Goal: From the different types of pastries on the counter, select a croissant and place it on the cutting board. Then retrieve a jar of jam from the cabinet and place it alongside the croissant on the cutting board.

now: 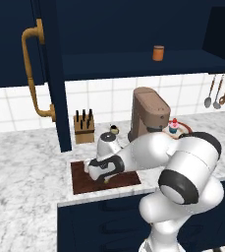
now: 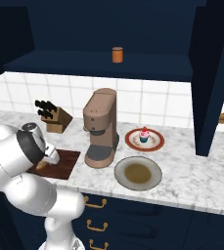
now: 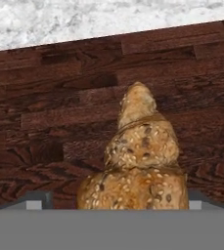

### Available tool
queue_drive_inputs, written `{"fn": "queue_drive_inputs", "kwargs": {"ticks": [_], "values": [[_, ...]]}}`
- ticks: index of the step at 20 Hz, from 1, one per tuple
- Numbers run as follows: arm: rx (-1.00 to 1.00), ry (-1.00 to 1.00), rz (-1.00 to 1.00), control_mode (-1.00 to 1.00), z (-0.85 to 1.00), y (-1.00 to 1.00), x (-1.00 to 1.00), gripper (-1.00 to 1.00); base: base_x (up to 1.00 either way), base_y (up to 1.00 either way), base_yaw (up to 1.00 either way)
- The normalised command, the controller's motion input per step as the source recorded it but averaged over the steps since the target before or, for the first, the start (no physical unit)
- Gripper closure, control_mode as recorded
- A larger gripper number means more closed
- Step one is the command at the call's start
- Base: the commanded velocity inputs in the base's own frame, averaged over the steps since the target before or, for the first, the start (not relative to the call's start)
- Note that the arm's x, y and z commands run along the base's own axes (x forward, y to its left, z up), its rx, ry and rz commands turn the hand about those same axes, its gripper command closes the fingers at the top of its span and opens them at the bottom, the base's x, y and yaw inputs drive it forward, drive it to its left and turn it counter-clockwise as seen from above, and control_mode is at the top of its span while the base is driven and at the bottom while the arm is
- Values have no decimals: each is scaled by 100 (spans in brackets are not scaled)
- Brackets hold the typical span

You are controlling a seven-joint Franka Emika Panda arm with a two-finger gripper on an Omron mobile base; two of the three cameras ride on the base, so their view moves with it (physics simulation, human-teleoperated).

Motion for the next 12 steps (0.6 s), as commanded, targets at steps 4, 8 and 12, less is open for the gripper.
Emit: {"fn": "queue_drive_inputs", "kwargs": {"ticks": [4, 8, 12], "values": [[0, 0, 6, -100, 0, 0, -29, -100, 0, 0, 0], [0, 0, 7, -100, 0, 0, -23, -100, 0, 0, 0], [0, -4, 6, -100, 13, -11, -12, -100, 0, 0, 0]]}}
